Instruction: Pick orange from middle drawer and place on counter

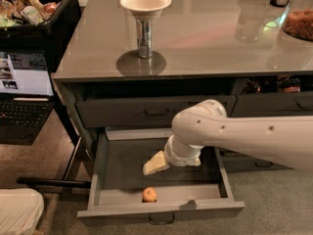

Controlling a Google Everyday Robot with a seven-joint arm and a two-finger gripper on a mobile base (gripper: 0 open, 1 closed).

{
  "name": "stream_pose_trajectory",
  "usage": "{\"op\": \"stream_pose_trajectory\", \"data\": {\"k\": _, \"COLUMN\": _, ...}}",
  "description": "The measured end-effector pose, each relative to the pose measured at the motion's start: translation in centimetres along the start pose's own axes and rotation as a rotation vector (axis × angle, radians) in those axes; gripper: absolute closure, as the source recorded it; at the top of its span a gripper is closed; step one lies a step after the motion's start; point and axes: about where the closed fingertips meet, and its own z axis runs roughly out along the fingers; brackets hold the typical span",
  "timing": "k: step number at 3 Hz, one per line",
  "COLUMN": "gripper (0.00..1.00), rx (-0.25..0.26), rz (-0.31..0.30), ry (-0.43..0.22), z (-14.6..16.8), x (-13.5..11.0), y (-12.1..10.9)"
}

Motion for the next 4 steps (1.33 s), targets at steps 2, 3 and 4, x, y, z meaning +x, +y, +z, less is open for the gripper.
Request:
{"op": "stream_pose_trajectory", "data": {"k": 2, "gripper": 0.0, "rx": -0.007, "rz": 0.238, "ry": 0.222, "z": 11.6, "x": 0.6, "y": 3.5}}
{"op": "stream_pose_trajectory", "data": {"k": 3, "gripper": 0.0, "rx": 0.003, "rz": 0.32, "ry": 0.296, "z": 14.9, "x": 2.0, "y": 5.2}}
{"op": "stream_pose_trajectory", "data": {"k": 4, "gripper": 0.0, "rx": 0.011, "rz": 0.368, "ry": 0.306, "z": 17.4, "x": 2.3, "y": 6.2}}
